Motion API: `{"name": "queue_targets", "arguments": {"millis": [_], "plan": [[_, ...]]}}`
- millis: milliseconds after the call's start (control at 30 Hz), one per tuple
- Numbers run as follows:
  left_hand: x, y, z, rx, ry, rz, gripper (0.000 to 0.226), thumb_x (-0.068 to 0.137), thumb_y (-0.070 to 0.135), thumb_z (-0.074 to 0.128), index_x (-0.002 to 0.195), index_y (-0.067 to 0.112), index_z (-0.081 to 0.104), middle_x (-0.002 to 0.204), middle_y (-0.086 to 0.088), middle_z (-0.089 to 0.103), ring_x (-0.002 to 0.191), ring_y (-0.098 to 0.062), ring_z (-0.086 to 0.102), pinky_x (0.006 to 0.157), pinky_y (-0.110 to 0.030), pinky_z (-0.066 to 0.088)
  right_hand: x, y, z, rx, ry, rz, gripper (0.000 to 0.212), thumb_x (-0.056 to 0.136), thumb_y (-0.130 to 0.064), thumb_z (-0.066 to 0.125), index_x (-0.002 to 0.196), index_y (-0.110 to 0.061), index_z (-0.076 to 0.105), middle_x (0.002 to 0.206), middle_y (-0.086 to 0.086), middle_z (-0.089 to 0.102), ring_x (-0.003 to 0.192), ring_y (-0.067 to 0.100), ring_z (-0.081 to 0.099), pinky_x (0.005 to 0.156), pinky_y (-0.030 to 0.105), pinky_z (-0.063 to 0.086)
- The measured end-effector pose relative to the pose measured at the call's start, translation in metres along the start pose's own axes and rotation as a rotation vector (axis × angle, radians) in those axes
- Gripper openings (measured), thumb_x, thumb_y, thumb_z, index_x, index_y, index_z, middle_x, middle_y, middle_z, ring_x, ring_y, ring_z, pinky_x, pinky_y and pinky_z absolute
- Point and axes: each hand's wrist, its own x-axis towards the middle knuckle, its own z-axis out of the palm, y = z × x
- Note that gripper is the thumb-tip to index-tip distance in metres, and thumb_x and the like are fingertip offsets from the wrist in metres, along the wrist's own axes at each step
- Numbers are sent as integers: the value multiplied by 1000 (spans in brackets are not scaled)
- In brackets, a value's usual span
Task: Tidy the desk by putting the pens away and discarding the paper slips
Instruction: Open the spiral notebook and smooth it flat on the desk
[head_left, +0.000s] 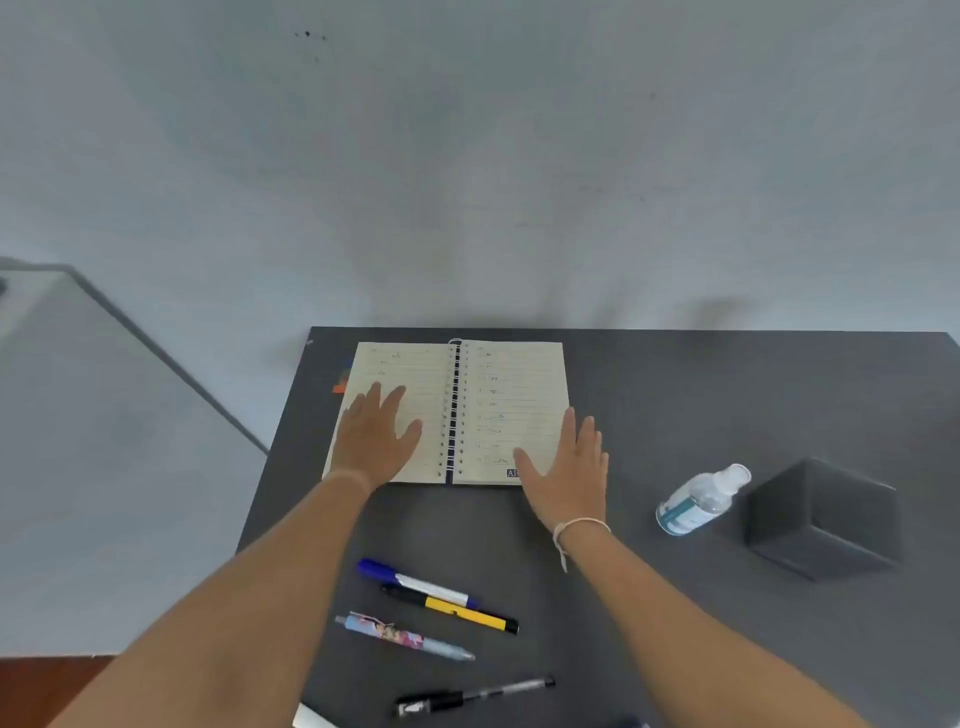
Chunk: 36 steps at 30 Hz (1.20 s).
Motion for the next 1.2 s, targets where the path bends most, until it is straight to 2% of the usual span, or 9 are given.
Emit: {"name": "queue_targets", "arguments": {"millis": [100, 500, 633, 867, 967, 1067, 1200], "plan": [[0, -10, 8, 67, 15, -38, 61, 94, 43, 40, 148, 22, 20, 159, -11, 9, 147, -29, 8, 121, -41, 9, -8, -3, 14, -18, 54, 25, 85, 87, -53, 44, 148, -18, -5, 159, 11, -5, 147, 27, -4, 119, 38, -2], [-1, -13, 21, 33, -11, -70, 62, 93, 45, 39, 147, 19, 22, 159, -11, 10, 147, -30, 6, 120, -40, 7, -11, -16, 31, -169, 18, 27, 80, 92, -52, 32, 146, -13, -13, 159, 10, -5, 147, 24, -6, 117, 43, -8], [0, -15, 22, 31, -14, -72, 61, 93, 45, 38, 147, 20, 22, 159, -10, 10, 147, -29, 7, 121, -40, 8, -10, -21, 33, -164, -1, 4, 75, 95, -47, 31, 147, -14, -12, 159, 9, -6, 147, 24, -7, 117, 40, -8], [0, -14, 22, 16, -9, -83, 59, 94, 45, 36, 147, 20, 23, 159, -9, 11, 147, -29, 7, 121, -40, 9, -8, -28, 32, -63, -20, 7, 70, 95, -51, 25, 148, -18, -6, 159, 7, -2, 147, 23, -4, 117, 37, -8], [-1, -15, 22, 7, -9, -84, 59, 94, 45, 37, 146, 21, 24, 159, -8, 12, 147, -28, 8, 121, -40, 10, -7, -31, 29, 21, -4, 24, 71, 93, -53, 29, 148, -18, -1, 159, 8, 5, 147, 25, 2, 118, 37, -2], [0, -16, 21, 0, -15, -84, 59, 94, 45, 37, 146, 21, 24, 159, -7, 12, 147, -28, 8, 121, -40, 10, -1, -37, 22, 113, 43, 43, 71, 93, -50, 35, 148, -17, 5, 154, 9, 25, 143, 27, 19, 119, 40, 15], [0, -16, 23, 11, -3, -84, 58, 94, 45, 38, 146, 21, 25, 159, -8, 13, 147, -28, 9, 120, -39, 11, 11, -43, 10, 180, 56, 96, 69, 93, -41, 39, 148, -15, 5, 140, 12, 42, 134, 28, 30, 106, 42, 33]]}}
